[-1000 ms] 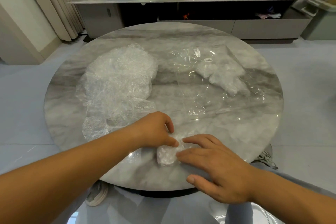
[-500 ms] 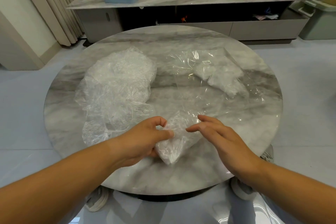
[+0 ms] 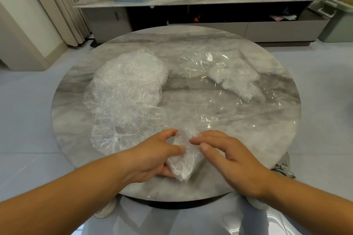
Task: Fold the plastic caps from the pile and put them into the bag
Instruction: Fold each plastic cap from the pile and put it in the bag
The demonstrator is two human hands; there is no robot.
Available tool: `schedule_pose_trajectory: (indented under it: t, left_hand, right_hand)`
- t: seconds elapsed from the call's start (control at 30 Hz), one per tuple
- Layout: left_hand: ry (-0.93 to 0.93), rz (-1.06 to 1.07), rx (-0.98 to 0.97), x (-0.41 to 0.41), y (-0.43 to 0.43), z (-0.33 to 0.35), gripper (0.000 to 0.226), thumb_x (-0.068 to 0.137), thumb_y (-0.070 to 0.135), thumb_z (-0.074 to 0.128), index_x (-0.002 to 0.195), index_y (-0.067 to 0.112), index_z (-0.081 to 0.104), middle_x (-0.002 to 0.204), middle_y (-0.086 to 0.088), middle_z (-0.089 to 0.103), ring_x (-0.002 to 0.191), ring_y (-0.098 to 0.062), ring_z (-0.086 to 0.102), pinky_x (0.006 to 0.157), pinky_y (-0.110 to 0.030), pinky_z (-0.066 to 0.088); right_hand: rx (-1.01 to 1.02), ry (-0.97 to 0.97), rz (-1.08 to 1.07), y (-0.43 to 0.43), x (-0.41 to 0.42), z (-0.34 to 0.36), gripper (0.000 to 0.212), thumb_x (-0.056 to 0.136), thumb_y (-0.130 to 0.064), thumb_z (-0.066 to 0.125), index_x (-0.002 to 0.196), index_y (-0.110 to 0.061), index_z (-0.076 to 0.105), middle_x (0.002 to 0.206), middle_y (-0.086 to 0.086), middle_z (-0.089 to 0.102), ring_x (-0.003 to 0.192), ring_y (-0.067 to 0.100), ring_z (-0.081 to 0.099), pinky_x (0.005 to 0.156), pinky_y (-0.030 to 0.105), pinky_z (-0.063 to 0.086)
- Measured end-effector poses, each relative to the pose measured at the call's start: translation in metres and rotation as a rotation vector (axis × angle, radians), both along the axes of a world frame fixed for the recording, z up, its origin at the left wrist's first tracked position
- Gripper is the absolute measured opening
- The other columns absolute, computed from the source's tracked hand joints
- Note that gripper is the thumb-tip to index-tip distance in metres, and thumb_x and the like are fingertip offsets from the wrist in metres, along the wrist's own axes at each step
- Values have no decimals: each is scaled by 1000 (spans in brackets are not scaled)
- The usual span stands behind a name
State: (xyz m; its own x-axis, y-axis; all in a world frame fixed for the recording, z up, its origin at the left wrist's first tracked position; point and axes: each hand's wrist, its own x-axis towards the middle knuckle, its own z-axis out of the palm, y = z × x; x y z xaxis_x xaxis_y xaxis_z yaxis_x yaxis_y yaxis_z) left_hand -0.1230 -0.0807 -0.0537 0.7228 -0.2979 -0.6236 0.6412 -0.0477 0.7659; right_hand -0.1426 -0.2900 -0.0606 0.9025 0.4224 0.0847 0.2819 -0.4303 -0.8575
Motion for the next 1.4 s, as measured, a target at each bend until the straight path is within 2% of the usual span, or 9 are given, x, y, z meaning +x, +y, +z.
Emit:
schedule_pose_trajectory:
  t: [0.17, 0.37, 0.53, 0.77, 0.87, 1.0, 1.17, 1.33, 1.4]
  left_hand:
    - [265, -34, -230, 3, 10, 6, 38, 97, 7, 44, 133, 1, 56, 128, -24, 65, 119, -40, 63, 104, -58, 47]
    - [271, 51, -257, 5, 11, 8, 59, 94, 41, 60, 133, -2, 50, 126, -28, 64, 113, -42, 67, 95, -56, 54]
    - [152, 83, -172, 0, 3, 4, 41, 92, 9, 69, 128, -5, 54, 113, -27, 68, 97, -35, 73, 83, -48, 60]
    - [-68, 288, -60, 11, 3, 3, 30, 94, -11, 55, 117, 5, 64, 118, -21, 68, 97, -32, 73, 78, -44, 63]
    - [-206, 295, -73, 15, -3, 15, 32, 95, -10, 54, 120, 10, 63, 113, -13, 74, 96, -26, 75, 78, -40, 63]
    - [-351, 245, -118, 21, -21, 32, 33, 99, -6, 51, 125, 13, 59, 110, -5, 76, 100, -26, 74, 83, -40, 62]
    - [-441, 197, -143, 38, -50, 42, 33, 101, -5, 48, 124, 15, 59, 110, -2, 76, 99, -25, 74, 79, -38, 63]
    - [-464, 195, -156, 53, -79, 41, 37, 102, 1, 51, 129, 25, 56, 110, -2, 75, 97, -23, 74, 77, -39, 63]
    - [-498, 151, -77, 60, -88, 36, 35, 101, 11, 56, 132, 28, 53, 113, -1, 73, 102, -19, 72, 86, -38, 61]
  right_hand:
    - [-272, -338, 174, -5, -5, -11, 40, 101, -43, 48, 128, -23, 68, 121, -14, 64, 118, 5, 55, 98, 36, 46]
    - [-440, -529, 349, -5, -8, -6, 39, 100, -44, 50, 129, -19, 60, 122, -6, 62, 121, 14, 52, 101, 34, 40]
    - [-590, -517, 411, -1, -12, -12, 62, 100, -54, 45, 149, -17, 39, 138, -2, 55, 133, 12, 42, 112, 27, 27]
    - [-126, -313, 138, -5, -14, -9, 52, 97, -42, 57, 144, -23, 50, 157, -14, 38, 147, 5, 34, 115, 20, 32]
    - [172, 111, -130, 2, -3, 10, 35, 90, -55, 60, 121, -41, 66, 137, -24, 53, 131, -3, 50, 110, 26, 42]
    - [493, 562, -179, -4, 17, 25, 36, 86, -55, 61, 98, -27, 80, 118, -3, 73, 113, 16, 68, 100, 41, 54]
    - [498, 499, -254, -24, 35, 41, 47, 90, -56, 59, 98, -14, 79, 109, 4, 77, 102, 19, 72, 95, 43, 55]
    - [376, 342, -361, -46, 55, 50, 44, 104, -37, 45, 95, -9, 78, 99, 2, 79, 95, 17, 73, 91, 36, 57]
    - [417, 298, -462, -58, 68, 50, 47, 105, -36, 45, 89, -8, 79, 94, 7, 79, 90, 21, 72, 90, 37, 57]
